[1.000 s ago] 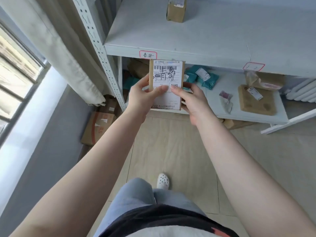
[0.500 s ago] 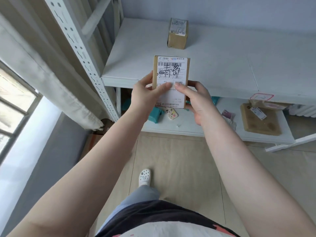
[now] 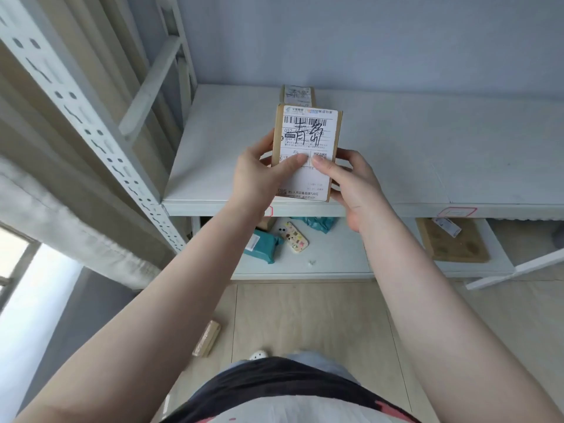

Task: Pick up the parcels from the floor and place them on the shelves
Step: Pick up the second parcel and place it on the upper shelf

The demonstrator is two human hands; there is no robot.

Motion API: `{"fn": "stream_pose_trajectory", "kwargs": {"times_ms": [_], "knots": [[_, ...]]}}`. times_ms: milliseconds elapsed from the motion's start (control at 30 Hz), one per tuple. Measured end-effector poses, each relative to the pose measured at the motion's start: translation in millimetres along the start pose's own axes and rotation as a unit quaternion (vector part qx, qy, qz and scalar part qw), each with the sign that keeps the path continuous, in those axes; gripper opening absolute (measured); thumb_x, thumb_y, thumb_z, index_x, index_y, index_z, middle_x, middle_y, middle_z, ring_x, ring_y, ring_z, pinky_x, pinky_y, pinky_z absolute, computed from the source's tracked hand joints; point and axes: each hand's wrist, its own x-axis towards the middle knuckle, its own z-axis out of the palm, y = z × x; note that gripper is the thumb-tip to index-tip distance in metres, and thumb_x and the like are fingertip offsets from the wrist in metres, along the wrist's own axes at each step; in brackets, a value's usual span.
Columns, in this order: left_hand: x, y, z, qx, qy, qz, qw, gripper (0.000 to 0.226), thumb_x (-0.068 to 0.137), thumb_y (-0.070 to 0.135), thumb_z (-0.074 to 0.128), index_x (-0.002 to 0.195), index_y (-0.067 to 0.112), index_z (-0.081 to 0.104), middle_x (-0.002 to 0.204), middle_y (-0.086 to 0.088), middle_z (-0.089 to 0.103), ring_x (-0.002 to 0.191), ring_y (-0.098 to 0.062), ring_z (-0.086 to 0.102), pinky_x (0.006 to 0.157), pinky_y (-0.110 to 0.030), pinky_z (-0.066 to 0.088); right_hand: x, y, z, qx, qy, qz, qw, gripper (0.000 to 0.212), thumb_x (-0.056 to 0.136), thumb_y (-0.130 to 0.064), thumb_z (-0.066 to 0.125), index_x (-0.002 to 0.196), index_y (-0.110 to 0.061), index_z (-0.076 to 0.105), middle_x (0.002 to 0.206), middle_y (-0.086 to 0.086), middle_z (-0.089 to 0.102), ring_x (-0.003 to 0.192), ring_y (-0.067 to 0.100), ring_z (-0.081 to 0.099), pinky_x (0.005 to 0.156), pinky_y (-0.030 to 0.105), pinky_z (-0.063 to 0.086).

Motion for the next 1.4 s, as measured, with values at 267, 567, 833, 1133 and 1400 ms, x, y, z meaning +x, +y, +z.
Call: {"fn": "stream_pose_trajectory", "kwargs": {"times_ms": [267,567,833,1133,1400], "knots": [[-18,56,3,0.048,0.023,0.12,0.991,0.075,0.06,0.051,0.085,0.13,0.029,0.068,0.123,0.003,0.071,0.109,-0.009,0.07,0.093,-0.042,0.059,-28,-47,-18,0.005,-0.019,-0.105,0.994,0.056,0.074,-0.022,0.081,0.121,-0.012,0.052,0.112,0.01,0.071,0.096,0.017,0.073,0.078,0.027,0.058],[-71,110,11,0.057,0.063,0.227,0.97,0.064,0.064,0.053,0.082,0.124,0.033,0.071,0.117,0.007,0.072,0.105,-0.001,0.069,0.096,-0.039,0.057,-84,-106,-36,-0.06,-0.046,-0.211,0.974,0.058,0.066,-0.031,0.079,0.115,-0.017,0.052,0.108,0.002,0.073,0.099,0.014,0.071,0.086,0.031,0.057],[-77,188,2,-0.019,0.082,0.345,0.935,0.05,0.073,0.038,0.084,0.119,0.019,0.074,0.122,-0.009,0.072,0.108,-0.02,0.071,0.094,-0.045,0.058,-116,-192,-22,-0.051,-0.05,-0.339,0.938,0.05,0.069,-0.032,0.079,0.11,-0.017,0.054,0.102,0.002,0.074,0.095,0.013,0.073,0.083,0.031,0.058],[-29,266,-5,-0.019,0.086,0.399,0.913,0.044,0.073,0.044,0.082,0.114,0.027,0.076,0.119,-0.008,0.073,0.113,-0.025,0.07,0.097,-0.047,0.056,-87,-273,10,-0.059,-0.052,-0.37,0.926,0.053,0.08,-0.031,0.076,0.122,-0.011,0.053,0.092,-0.001,0.073,0.076,0.008,0.074,0.067,0.024,0.058],[15,273,-13,-0.015,0.076,0.392,0.917,0.045,0.073,0.044,0.082,0.116,0.032,0.075,0.122,-0.009,0.071,0.11,-0.022,0.071,0.096,-0.046,0.057,-44,-283,27,-0.034,-0.061,-0.363,0.929,0.065,0.066,-0.037,0.078,0.122,-0.013,0.054,0.105,0.006,0.073,0.092,0.018,0.074,0.087,0.042,0.058]]}}
